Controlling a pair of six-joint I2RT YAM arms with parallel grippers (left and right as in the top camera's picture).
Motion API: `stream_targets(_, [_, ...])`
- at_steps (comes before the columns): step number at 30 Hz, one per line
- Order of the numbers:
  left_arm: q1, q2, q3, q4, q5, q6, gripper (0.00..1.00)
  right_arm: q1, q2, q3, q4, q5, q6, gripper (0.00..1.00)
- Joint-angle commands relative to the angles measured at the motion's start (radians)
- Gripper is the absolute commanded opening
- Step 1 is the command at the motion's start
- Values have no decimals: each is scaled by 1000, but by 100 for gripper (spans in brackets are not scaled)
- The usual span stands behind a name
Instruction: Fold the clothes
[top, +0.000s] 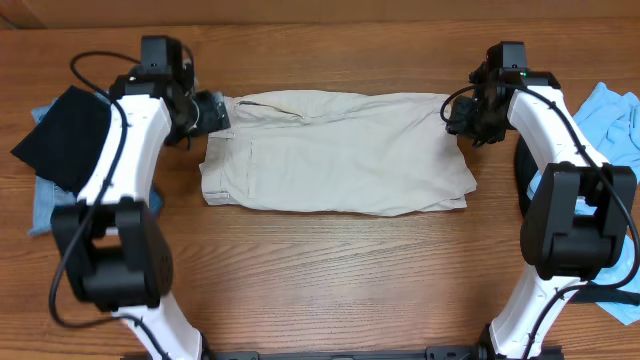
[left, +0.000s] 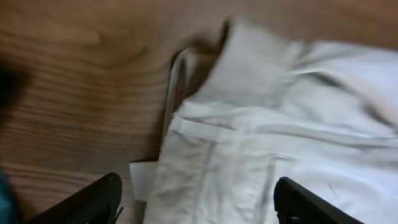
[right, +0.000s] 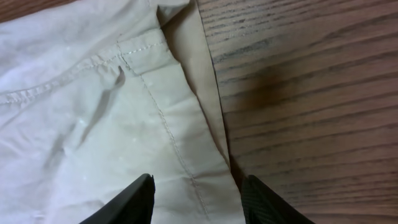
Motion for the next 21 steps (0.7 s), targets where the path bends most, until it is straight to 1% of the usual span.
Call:
stream_targets(1, [25,84,-11,2,72,44,79,-3,-39,23,-1,-5,-3,49])
stream_targets(5, [29,177,-11,-2,96,45,79,-3,-39,23,-1,-5,-3,49])
stream_targets(10, [28,263,-11,-2,248,50,78,-3,-39,23,0,-5,-3,49])
stream_targets(11, [28,293,-11,-8,306,65,77,-3,-39,23,0,-5,-3,49])
stream_targets(15, [28,339,-11,-30,311,64,61,-3,-39,23,-3,-5,-3,48])
stream_targets(21, [31,347,-9,-39,309,72,30,-3,-39,23,-3,-5,-3,48])
